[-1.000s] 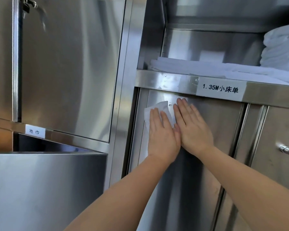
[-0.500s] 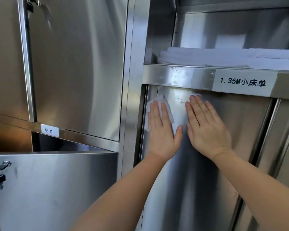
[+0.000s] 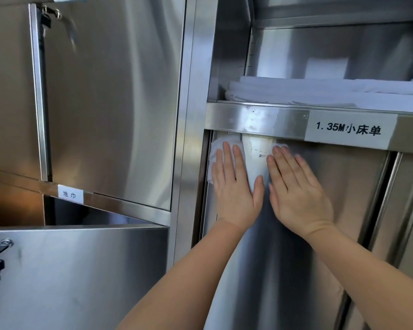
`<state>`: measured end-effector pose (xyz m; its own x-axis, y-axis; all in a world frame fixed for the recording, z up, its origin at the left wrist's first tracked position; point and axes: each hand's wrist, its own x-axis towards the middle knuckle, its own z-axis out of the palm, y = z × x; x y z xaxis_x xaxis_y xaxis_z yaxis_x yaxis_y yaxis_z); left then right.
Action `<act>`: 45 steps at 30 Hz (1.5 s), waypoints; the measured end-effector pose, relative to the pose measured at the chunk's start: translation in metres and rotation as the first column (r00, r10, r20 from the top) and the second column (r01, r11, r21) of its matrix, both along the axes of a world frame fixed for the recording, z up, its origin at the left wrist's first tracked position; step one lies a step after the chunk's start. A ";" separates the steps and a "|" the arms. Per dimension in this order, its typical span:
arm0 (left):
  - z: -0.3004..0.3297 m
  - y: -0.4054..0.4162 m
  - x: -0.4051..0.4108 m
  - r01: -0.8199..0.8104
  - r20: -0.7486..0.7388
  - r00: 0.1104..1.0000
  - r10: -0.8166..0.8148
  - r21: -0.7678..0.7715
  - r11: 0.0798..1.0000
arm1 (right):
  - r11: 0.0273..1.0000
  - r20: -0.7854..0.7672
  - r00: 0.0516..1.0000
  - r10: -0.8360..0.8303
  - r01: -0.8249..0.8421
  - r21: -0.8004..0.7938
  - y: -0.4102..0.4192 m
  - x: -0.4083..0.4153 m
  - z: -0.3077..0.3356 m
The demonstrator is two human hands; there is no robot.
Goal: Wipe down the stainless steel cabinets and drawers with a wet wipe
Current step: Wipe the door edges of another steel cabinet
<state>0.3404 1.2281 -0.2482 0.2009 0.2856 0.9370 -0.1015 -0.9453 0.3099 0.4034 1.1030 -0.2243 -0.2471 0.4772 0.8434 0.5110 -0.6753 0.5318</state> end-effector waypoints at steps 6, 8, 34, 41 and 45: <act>0.015 0.005 0.001 0.020 0.031 0.999 -0.019 -0.023 1.000 | 1.000 0.002 1.000 -0.006 0.006 -0.002 -0.001 0.000 -0.001; 0.004 0.002 0.001 0.018 0.027 0.999 -0.017 -0.020 1.000 | 1.000 0.000 1.000 -0.008 0.008 -0.002 -0.001 0.000 -0.001; 0.023 0.018 -0.009 0.133 -0.021 0.991 -0.134 -0.045 0.990 | 1.000 0.003 1.000 -0.028 0.028 -0.003 0.000 0.002 -0.003; -0.015 0.021 -0.019 0.138 -0.102 0.985 -0.138 -0.010 0.990 | 0.998 -0.035 0.997 -0.063 0.062 -0.031 -0.004 -0.002 -0.001; -0.015 0.020 -0.026 0.135 -0.149 0.979 -0.136 -0.015 0.991 | 0.996 -0.144 0.987 -0.070 0.060 -0.069 -0.006 -0.015 0.001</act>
<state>0.3146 1.2485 -0.2636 0.3756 0.2501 0.8924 -0.1812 -0.9245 0.3353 0.3884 1.0968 -0.2228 -0.0907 0.5424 0.8352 0.5424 -0.6765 0.4982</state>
